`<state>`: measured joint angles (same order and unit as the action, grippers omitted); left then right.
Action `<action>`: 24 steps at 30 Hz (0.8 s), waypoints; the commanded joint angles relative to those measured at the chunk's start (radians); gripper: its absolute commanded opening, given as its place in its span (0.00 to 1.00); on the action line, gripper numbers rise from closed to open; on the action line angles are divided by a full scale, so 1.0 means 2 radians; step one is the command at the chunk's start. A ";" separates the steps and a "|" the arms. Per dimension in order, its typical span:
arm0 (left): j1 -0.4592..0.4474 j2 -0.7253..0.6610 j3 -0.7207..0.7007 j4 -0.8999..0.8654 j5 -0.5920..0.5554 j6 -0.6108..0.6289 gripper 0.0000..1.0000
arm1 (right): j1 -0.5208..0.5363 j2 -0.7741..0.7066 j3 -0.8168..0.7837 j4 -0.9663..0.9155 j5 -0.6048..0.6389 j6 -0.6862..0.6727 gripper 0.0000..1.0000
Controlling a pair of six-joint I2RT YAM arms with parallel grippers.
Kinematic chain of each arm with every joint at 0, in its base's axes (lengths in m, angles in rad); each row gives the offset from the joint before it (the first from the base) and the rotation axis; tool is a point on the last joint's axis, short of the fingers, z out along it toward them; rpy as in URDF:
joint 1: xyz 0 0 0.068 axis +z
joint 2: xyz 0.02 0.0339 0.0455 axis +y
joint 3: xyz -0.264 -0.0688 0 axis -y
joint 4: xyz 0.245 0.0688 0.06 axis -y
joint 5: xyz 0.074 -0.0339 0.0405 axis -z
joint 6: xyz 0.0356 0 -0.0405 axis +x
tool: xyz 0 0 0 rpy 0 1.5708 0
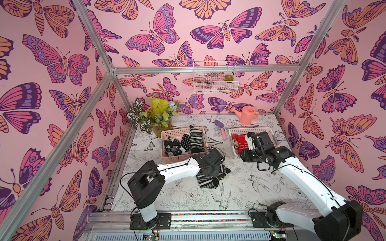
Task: Sort the socks into the basket by color
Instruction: Pick up the sock at the center of the board.
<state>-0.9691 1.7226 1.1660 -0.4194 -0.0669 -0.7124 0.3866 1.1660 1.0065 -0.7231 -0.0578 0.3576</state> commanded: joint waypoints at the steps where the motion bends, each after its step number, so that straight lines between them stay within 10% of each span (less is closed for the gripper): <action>1: -0.003 -0.022 0.020 -0.008 0.003 0.018 0.04 | -0.003 -0.008 -0.005 -0.006 -0.006 -0.009 0.38; 24: 0.036 -0.075 0.097 -0.050 -0.016 0.070 0.04 | -0.009 -0.013 0.001 -0.007 -0.007 -0.012 0.38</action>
<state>-0.9150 1.6131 1.3380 -0.4957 -0.0795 -0.5999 0.3744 1.1553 1.0065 -0.7231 -0.0685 0.3420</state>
